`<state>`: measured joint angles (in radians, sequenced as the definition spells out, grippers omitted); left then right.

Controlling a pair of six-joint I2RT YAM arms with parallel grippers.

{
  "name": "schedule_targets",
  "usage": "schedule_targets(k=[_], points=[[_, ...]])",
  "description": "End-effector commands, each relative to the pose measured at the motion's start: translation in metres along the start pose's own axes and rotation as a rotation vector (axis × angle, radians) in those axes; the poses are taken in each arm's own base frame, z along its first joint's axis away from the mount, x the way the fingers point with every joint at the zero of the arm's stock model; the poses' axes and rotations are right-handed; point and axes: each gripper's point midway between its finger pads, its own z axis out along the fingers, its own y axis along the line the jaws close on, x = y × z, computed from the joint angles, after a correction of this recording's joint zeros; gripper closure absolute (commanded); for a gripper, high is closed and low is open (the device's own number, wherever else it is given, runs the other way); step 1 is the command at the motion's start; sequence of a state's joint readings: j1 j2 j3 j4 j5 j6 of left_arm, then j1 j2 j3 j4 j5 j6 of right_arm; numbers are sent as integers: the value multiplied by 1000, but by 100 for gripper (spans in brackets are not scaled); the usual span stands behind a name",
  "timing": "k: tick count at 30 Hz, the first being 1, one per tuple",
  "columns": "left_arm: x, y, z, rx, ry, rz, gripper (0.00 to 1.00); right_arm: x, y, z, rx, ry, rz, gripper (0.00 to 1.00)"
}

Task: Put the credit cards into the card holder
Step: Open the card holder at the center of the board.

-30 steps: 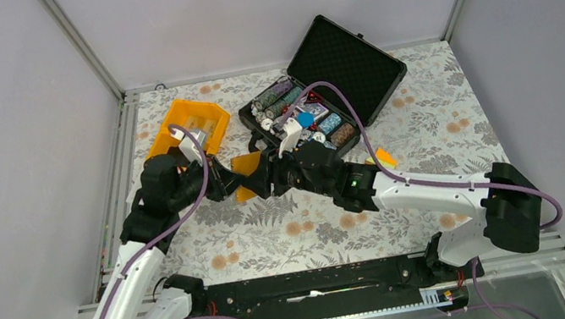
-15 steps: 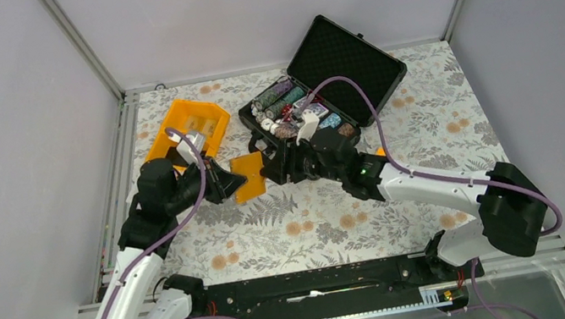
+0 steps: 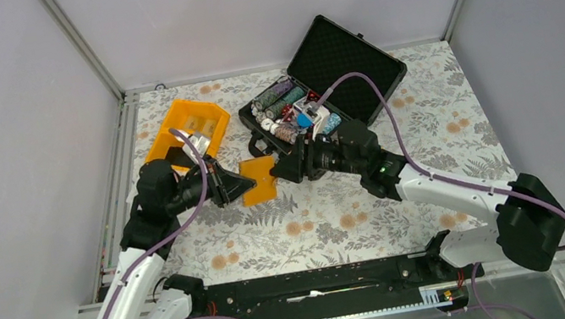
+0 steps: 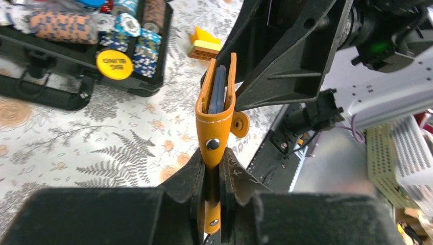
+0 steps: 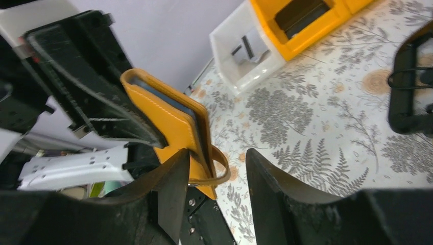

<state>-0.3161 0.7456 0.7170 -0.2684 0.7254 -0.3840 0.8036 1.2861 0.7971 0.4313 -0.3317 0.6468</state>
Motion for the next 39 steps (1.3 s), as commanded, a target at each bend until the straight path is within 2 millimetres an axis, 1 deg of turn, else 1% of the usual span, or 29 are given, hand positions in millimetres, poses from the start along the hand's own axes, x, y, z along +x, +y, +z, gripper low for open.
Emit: schedule_targets(k=[1, 4, 5, 7, 9, 10, 11, 12, 13, 14, 15, 16, 18, 21, 24, 28, 31, 33, 34, 35, 38, 39], points=[[-10, -33, -1, 189, -20, 54, 100, -16, 44, -16, -199, -23, -111, 50], [-7, -39, 0, 232, 3, 42, 100, -15, 57, -20, -266, -11, -125, 53], [-6, -40, 1, 239, 6, 43, 100, -15, 60, -21, -281, -9, -125, 56], [-5, -42, 1, 245, 9, 45, 100, -14, 63, -21, -297, -5, -117, 66], [-5, -40, 2, 233, 6, 42, 100, -14, 61, -20, -291, -1, -108, 80], [-5, -36, 3, 210, 3, 40, 92, -15, 58, -20, -271, -8, -100, 87], [-6, -29, 3, 166, -2, 40, 76, -16, 53, -18, -237, -11, -89, 94], [-8, -20, 4, 105, -10, 44, 57, -16, 46, -17, -197, -12, -78, 98], [-9, -10, 3, 41, -16, 47, 40, -16, 36, -15, -138, -10, -66, 100], [-12, 2, 2, -34, -29, 46, 30, -15, 24, -13, -70, 0, -53, 100], [-12, 17, 0, -124, -40, 42, 21, -11, 14, -12, -12, 17, -39, 100], [-14, 24, -3, -176, -52, 42, 15, -7, 3, -12, 45, 32, -26, 100], [-16, 33, -7, -243, -72, 45, 7, 1, -13, -14, 134, 62, 3, 100], [-17, 32, -9, -279, -94, 50, 4, 15, -30, -18, 249, 83, 46, 100], [-11, 25, -4, -274, -110, 15, 3, 29, -46, -22, 367, 93, 84, 100], [16, 17, 20, -210, -100, -76, 4, 55, -72, -25, 508, 144, 151, 100], [42, 17, 37, -181, -53, -154, 9, 75, -84, -24, 545, 177, 198, 100], [55, 17, 45, -174, -34, -188, 10, 85, -91, -24, 557, 192, 218, 100], [61, 17, 48, -174, -25, -197, 10, 89, -94, -24, 563, 198, 223, 98], [66, 17, 51, -178, -19, -203, 10, 94, -99, -23, 574, 207, 223, 93], [84, 25, 57, -230, 10, -210, 8, 105, -109, -24, 598, 235, 208, 69], [90, 27, 58, -243, 23, -213, 7, 107, -111, -25, 604, 240, 200, 63]])
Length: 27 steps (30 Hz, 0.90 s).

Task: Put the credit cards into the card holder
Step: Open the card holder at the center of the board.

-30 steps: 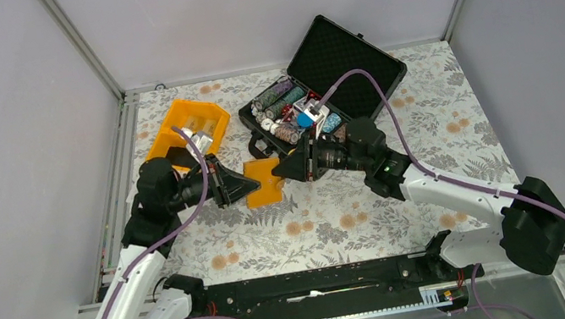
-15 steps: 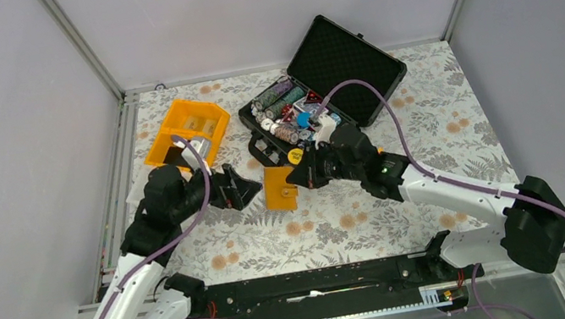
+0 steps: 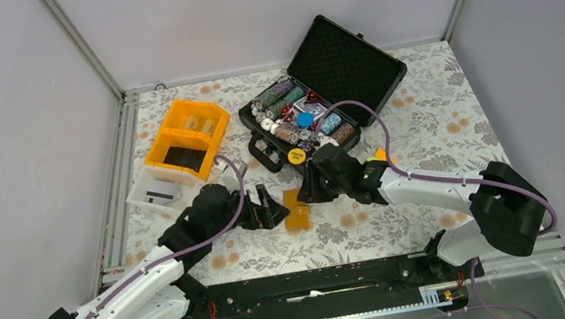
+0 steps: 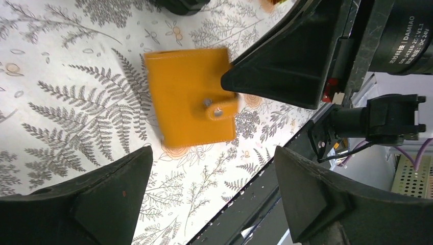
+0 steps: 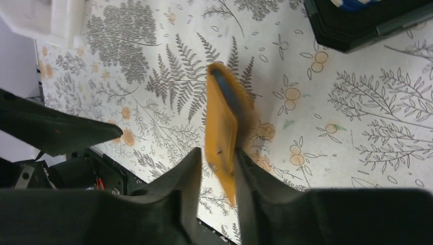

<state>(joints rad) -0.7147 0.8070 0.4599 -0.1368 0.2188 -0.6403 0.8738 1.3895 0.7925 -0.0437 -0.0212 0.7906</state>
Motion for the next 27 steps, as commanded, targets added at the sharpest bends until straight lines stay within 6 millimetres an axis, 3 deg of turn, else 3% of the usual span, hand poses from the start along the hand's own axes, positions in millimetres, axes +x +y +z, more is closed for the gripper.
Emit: schedule_targets(k=[1, 6, 10, 12, 17, 27], points=[[-16, -7, 12, -12, -102, -23, 7, 4, -9, 7, 36, -14, -14, 58], [3, -3, 22, -63, -62, 4, 4, 9, -17, 8, 104, -50, -116, 43], [11, 5, 27, -131, -56, 43, 3, 16, -23, 11, 178, -50, -157, 39], [16, 10, 30, -171, -47, 58, 3, 18, -27, 13, 231, -61, -179, 39], [24, 21, 33, -230, -49, 33, 11, 27, -41, 23, 321, -53, -169, 50], [30, 26, 33, -240, -56, 18, 12, 34, -38, 35, 346, -34, -190, 47]])
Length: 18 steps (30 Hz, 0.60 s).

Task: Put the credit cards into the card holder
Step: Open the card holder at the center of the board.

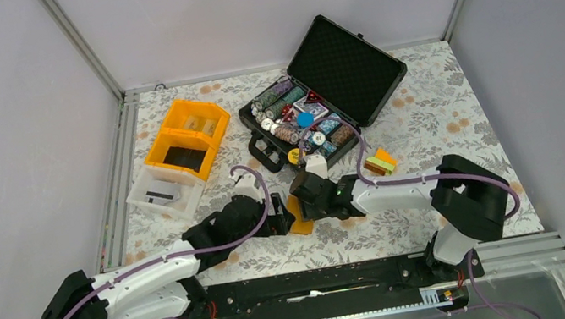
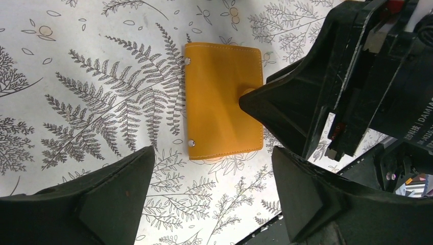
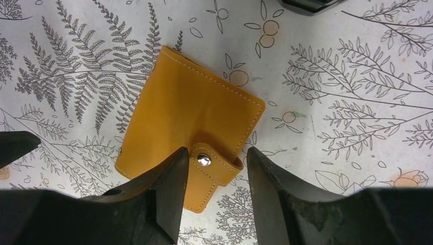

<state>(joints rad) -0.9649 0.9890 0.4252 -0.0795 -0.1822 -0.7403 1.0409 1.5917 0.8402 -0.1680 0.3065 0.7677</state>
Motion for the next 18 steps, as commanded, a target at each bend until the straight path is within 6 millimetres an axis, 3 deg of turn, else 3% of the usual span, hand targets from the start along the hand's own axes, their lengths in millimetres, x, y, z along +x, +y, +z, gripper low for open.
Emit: schedule_targets(k=[1, 7, 18], points=[[-10, -3, 1, 5, -58, -21, 11, -12, 12, -1, 9, -42, 4, 46], [-8, -1, 0, 2, -57, -23, 10, -7, 16, 3, 23, -40, -14, 43], [-7, 2, -2, -2, -66, -30, 10, -7, -2, -7, 125, -67, -38, 57]])
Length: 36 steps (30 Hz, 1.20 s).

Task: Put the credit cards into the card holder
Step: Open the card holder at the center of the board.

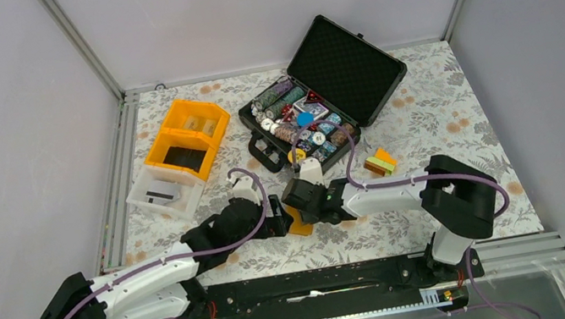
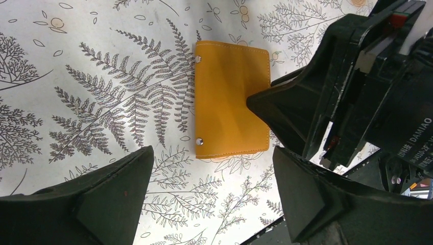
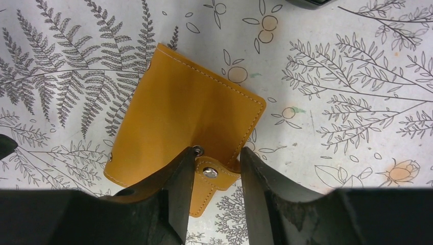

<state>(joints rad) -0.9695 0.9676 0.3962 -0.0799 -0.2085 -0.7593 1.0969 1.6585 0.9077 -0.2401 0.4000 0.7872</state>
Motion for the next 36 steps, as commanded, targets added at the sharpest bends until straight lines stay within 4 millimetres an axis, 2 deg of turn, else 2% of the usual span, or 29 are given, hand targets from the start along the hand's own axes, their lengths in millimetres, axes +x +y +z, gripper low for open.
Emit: schedule_targets(k=[1, 4, 7, 10, 15, 20, 28, 33, 36], points=[[-11, -6, -1, 19, -55, -15, 10, -12, -7, -12, 42, -52, 19, 59], [-12, -6, -1, 18, -56, -13, 10, -13, -9, -16, 39, -64, 30, 69], [-12, -7, -2, 20, -57, -13, 10, -17, -11, -22, 27, -83, 53, 75], [-13, -9, -3, 28, -60, -8, 9, -24, -11, -32, 1, -114, 79, 86], [-15, -17, -4, 75, -70, 8, 7, -39, 0, -50, -129, -199, 163, 100], [-16, -40, -3, 197, -71, 2, 5, -51, 7, -68, -243, -269, 216, 100], [-13, -68, 1, 337, -55, -18, 5, -59, 17, -82, -334, -302, 232, 100], [-12, -69, 4, 335, -51, -15, 7, -55, 17, -78, -332, -288, 223, 100], [-9, -66, 8, 312, -32, -5, 11, -54, 19, -77, -341, -283, 224, 100]])
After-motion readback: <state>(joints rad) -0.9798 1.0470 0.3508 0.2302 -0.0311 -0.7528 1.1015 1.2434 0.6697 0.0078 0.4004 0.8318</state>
